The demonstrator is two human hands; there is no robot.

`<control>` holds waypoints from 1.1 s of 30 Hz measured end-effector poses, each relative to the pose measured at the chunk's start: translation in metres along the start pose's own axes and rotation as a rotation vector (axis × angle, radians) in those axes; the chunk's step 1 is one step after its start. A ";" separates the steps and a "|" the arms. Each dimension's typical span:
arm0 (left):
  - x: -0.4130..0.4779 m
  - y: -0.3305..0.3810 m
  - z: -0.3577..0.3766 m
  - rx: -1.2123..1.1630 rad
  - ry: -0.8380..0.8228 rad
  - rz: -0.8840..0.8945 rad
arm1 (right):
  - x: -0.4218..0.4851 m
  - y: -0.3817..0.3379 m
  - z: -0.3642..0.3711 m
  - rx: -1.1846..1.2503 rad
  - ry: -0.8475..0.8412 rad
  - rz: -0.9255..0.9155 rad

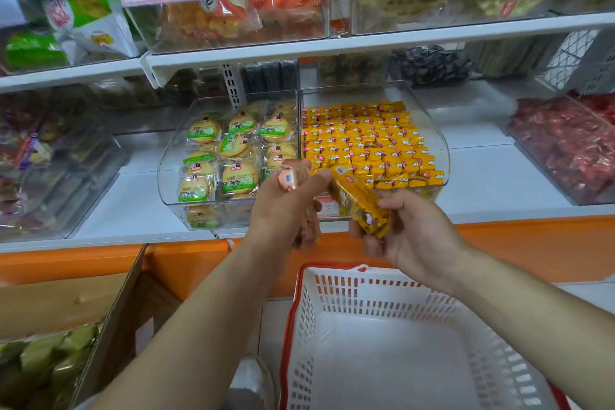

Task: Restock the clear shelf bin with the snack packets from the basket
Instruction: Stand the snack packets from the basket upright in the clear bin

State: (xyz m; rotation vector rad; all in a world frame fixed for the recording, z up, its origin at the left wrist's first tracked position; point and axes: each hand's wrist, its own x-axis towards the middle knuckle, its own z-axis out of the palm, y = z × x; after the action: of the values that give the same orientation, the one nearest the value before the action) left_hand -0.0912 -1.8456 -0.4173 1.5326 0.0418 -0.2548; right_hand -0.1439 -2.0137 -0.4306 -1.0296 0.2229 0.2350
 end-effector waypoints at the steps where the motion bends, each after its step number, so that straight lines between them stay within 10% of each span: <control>1: 0.000 0.002 -0.002 0.017 -0.015 0.015 | 0.001 -0.002 -0.001 0.022 0.010 0.028; 16: -0.002 -0.001 -0.004 0.177 0.030 0.051 | 0.007 -0.024 -0.017 -0.589 0.110 -0.166; 23: -0.004 -0.006 -0.002 0.262 -0.039 0.126 | 0.006 -0.020 -0.010 -0.949 -0.121 -0.299; 33: 0.006 -0.007 -0.033 0.465 -0.088 -0.012 | 0.067 -0.054 0.004 -0.656 0.006 -0.481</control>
State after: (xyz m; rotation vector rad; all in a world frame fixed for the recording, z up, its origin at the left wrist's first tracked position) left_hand -0.0823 -1.8139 -0.4270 1.9814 -0.0831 -0.3588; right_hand -0.0642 -2.0311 -0.4045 -1.6964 -0.1142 -0.1478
